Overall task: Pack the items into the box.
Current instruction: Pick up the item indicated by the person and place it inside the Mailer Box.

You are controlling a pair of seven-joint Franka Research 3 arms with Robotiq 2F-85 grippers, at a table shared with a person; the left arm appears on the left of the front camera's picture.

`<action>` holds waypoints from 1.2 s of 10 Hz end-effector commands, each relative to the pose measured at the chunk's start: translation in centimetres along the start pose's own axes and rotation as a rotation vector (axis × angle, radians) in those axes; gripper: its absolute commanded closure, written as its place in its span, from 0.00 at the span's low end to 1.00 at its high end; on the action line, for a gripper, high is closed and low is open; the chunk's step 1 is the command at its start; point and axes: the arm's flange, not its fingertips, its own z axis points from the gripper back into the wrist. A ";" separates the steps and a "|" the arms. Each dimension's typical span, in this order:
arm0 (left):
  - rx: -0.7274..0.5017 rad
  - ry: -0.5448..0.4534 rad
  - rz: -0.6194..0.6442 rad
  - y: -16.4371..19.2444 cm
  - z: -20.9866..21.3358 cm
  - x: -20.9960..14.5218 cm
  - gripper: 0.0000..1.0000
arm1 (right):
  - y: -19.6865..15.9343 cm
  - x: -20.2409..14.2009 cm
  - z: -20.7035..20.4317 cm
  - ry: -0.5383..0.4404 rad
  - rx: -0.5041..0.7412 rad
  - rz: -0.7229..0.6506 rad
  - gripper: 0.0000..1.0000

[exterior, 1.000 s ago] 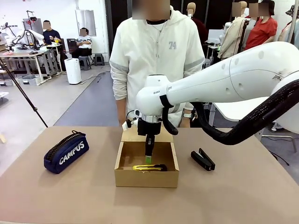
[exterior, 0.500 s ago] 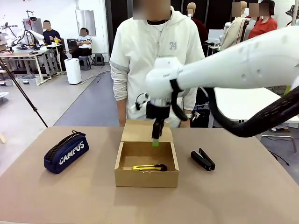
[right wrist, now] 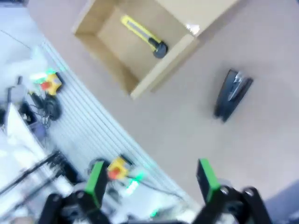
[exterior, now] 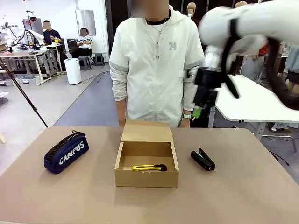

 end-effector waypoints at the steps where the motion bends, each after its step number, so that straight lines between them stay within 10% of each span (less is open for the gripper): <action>1: -0.017 -0.010 0.002 -0.3 0.0 0.1 0.00 | -3.5 -7.5 0.2 -0.303 0.231 -0.194 0.00; 6: -0.017 -0.010 0.002 -0.3 0.0 0.1 0.00 | -12.4 -21.1 -3.1 -1.074 0.780 -0.516 0.00; 7: -0.017 -0.010 0.002 -0.3 0.0 0.1 0.00 | -11.2 -19.6 0.4 -0.557 0.534 -0.405 0.00; 12: -0.017 -0.010 0.002 -0.3 0.0 0.1 0.00 | -11.2 -19.6 0.4 -0.557 0.534 -0.405 0.00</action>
